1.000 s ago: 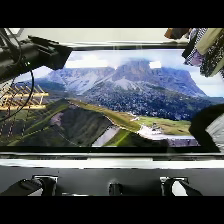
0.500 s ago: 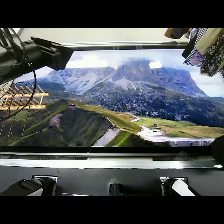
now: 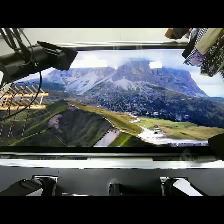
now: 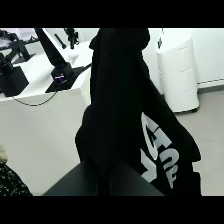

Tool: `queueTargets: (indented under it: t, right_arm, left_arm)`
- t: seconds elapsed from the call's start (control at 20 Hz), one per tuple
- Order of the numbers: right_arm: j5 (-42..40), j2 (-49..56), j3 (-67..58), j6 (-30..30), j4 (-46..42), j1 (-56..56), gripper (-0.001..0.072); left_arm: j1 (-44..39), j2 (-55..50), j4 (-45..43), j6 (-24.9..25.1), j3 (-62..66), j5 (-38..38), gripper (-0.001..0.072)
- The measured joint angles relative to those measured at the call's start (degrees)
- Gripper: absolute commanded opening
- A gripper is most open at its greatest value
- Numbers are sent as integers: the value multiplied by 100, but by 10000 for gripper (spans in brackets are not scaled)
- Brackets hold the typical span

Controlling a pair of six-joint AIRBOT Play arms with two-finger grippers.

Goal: Fold the clothes and pants, and hang the long-sleeved shirts on hangers.

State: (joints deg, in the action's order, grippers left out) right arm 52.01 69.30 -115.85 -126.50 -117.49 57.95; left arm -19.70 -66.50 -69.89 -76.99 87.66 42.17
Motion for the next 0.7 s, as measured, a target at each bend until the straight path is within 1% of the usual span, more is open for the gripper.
queueTargets:
  t: [0.3, 0.35, 0.45, 0.5, 0.6, 0.65, 0.7]
  right_arm:
    - [107, 26, -4, 234, 575, 116, 57]
    - [160, 17, -2, 236, 656, 118, 120]
    - [367, -15, 7, 238, 815, 125, 418]
    - [365, -59, 7, 260, 844, 125, 492]
    - [372, -175, 2, 341, 841, 129, 502]
    - [389, -249, 4, 376, 839, 129, 553]
    - [374, -350, 7, 396, 817, 129, 647]
  left_arm:
    - [0, -48, -2, -15, 0, -2, 569]
    - [0, -50, -2, -17, 0, -4, 569]
    - [0, -50, -2, -17, 0, -4, 569]
    - [0, -52, -2, -17, 0, -2, 569]
    - [0, -50, -2, -20, 0, -4, 571]
    - [0, -46, -2, -31, 0, -2, 586]
    - [0, -35, -2, -66, 0, -4, 615]
